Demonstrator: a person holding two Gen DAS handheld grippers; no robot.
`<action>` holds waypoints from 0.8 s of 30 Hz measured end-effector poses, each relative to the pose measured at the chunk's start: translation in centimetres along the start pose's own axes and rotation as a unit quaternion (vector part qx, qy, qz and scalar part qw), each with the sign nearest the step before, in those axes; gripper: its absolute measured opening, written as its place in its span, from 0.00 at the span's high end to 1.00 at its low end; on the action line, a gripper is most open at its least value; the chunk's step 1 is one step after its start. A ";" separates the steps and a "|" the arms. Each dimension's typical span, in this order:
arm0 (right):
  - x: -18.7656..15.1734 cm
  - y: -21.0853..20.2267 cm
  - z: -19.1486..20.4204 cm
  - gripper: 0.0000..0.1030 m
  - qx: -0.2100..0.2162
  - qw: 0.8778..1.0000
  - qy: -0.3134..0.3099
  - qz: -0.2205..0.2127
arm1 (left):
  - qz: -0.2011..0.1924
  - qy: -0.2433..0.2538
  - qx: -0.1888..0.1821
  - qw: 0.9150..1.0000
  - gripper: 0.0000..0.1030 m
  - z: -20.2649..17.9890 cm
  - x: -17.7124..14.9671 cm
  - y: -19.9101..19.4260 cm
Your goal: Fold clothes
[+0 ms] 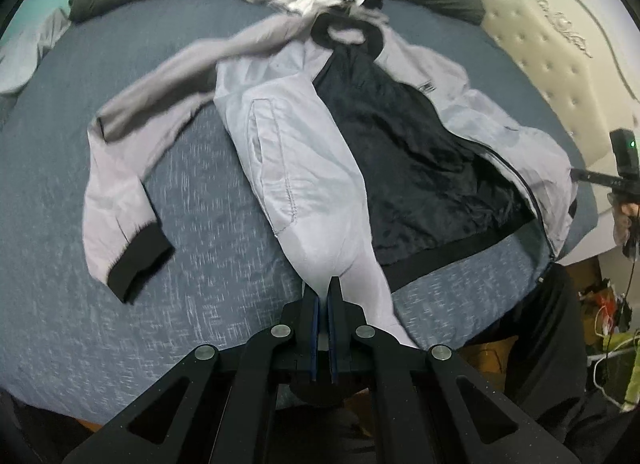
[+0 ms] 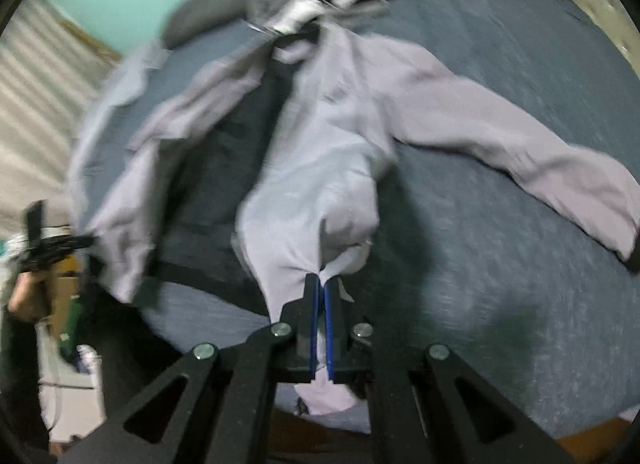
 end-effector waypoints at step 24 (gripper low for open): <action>-0.6 5.1 7.0 0.69 -0.044 0.991 -0.128 -0.016 | -0.037 0.001 0.055 0.998 0.68 0.1 3.0 2.0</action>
Point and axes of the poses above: each gripper's, at about its wrist camera, not at the fingertips, and y roughly the way its jaws point, z to its left, x to its top, the point moved 10 cm from there along y, roughly the way its jaws point, and after that the axes turned 14 degrees about y, right-handed, at the moved point
